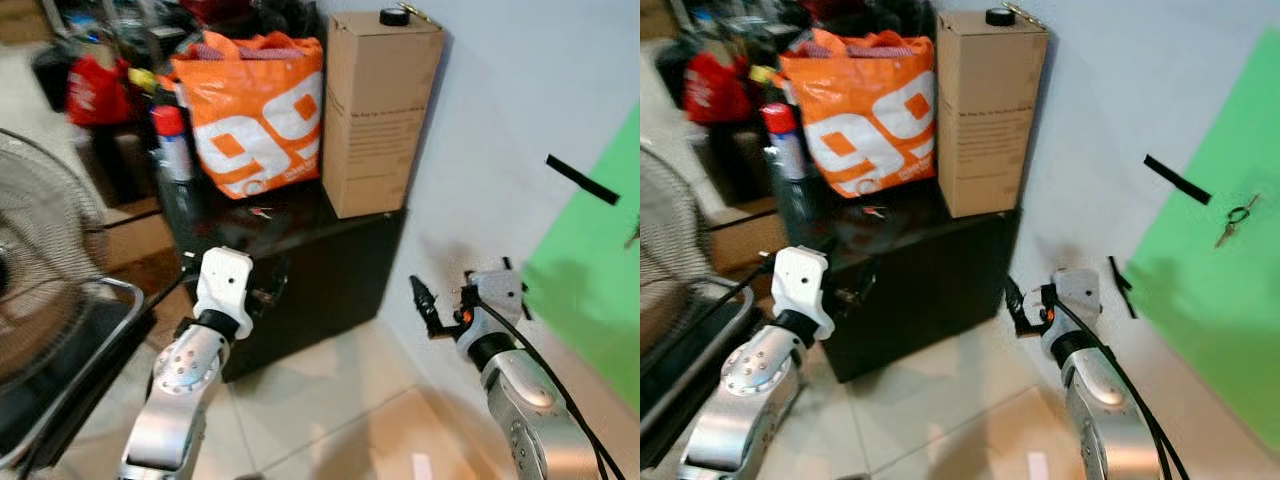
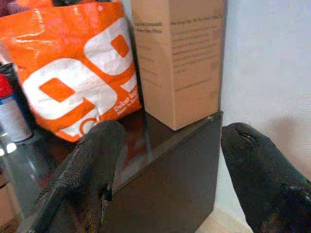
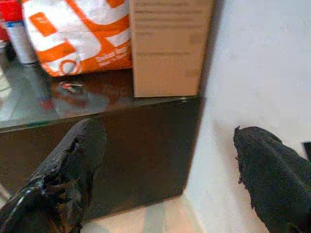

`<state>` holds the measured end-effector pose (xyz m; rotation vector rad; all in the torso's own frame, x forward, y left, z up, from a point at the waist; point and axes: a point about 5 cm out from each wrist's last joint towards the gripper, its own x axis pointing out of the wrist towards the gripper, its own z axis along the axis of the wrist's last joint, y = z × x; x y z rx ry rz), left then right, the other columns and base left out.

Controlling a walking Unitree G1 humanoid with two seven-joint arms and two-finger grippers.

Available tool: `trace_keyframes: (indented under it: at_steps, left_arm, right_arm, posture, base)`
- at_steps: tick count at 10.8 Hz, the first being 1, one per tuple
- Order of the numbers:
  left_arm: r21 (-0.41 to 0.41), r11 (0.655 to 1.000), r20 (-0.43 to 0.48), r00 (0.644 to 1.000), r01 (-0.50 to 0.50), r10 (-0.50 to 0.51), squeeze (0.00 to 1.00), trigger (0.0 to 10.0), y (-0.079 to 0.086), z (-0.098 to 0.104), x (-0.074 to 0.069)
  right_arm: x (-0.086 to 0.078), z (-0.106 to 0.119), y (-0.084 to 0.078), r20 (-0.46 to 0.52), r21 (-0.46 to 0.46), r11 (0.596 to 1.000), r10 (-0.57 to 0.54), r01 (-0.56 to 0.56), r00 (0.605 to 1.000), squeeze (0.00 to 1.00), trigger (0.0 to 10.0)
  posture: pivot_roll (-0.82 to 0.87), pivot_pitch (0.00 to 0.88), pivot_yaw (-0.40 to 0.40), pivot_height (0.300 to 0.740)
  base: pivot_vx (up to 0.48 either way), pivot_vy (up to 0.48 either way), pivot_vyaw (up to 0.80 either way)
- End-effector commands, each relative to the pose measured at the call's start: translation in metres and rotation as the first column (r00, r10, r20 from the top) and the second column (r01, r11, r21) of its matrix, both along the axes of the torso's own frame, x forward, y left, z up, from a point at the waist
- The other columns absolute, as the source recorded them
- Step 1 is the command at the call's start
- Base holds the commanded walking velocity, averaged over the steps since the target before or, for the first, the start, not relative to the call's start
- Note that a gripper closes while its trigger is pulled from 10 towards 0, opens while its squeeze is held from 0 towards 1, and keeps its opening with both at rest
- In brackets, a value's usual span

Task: Hang keys on a hook

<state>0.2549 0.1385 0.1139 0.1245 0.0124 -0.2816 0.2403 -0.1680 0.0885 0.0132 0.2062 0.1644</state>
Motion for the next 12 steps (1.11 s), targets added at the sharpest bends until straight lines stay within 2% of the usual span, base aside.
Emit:
trace_keyframes:
  at_steps: [1, 2, 5, 12]
  left_arm:
    - [0.001, 1.0, 0.007, 1.0, -0.007, 0.007, 0.0, 10.0, -0.0005, 0.0018, 0.0021]
    - [0.002, 1.0, 0.006, 1.0, -0.008, 0.008, 0.0, 10.0, -0.0001, 0.0017, 0.0021]
    - [0.005, 1.0, 0.003, 1.0, -0.01, 0.01, 0.0, 10.0, 0.0005, 0.0019, 0.0022]
    - [0.009, 1.0, 0.001, 1.0, -0.005, 0.005, 0.0, 10.0, 0.0006, 0.0023, 0.0042]
  right_arm:
    - [0.0032, 0.006, -0.001, 0.02, -0.025, 0.999, 0.022, -0.022, 1.0, 1.0, 10.0]
    - [0.0035, 0.0065, -0.0007, 0.021, -0.029, 0.999, 0.028, -0.028, 0.999, 1.0, 10.0]
    - [0.0025, 0.0065, -0.0006, 0.014, -0.019, 1.0, 0.013, -0.013, 1.0, 1.0, 10.0]
    - [0.0048, 0.0068, -0.0018, 0.017, -0.032, 0.999, -0.002, 0.003, 1.0, 1.0, 10.0]
  posture:
    - [-0.06, 0.0, -0.001, 0.74]
    - [-0.06, 0.0, -0.001, 0.74]
    - [-0.05, 0.0, -0.002, 0.74]
    - [-0.05, 0.0, 0.002, 0.74]
  base:
    - [0.36, 0.0, 0.0]
    - [0.36, 0.0, 0.0]
    - [0.376, 0.0, 0.8]
    - [0.381, 0.0, 0.0]
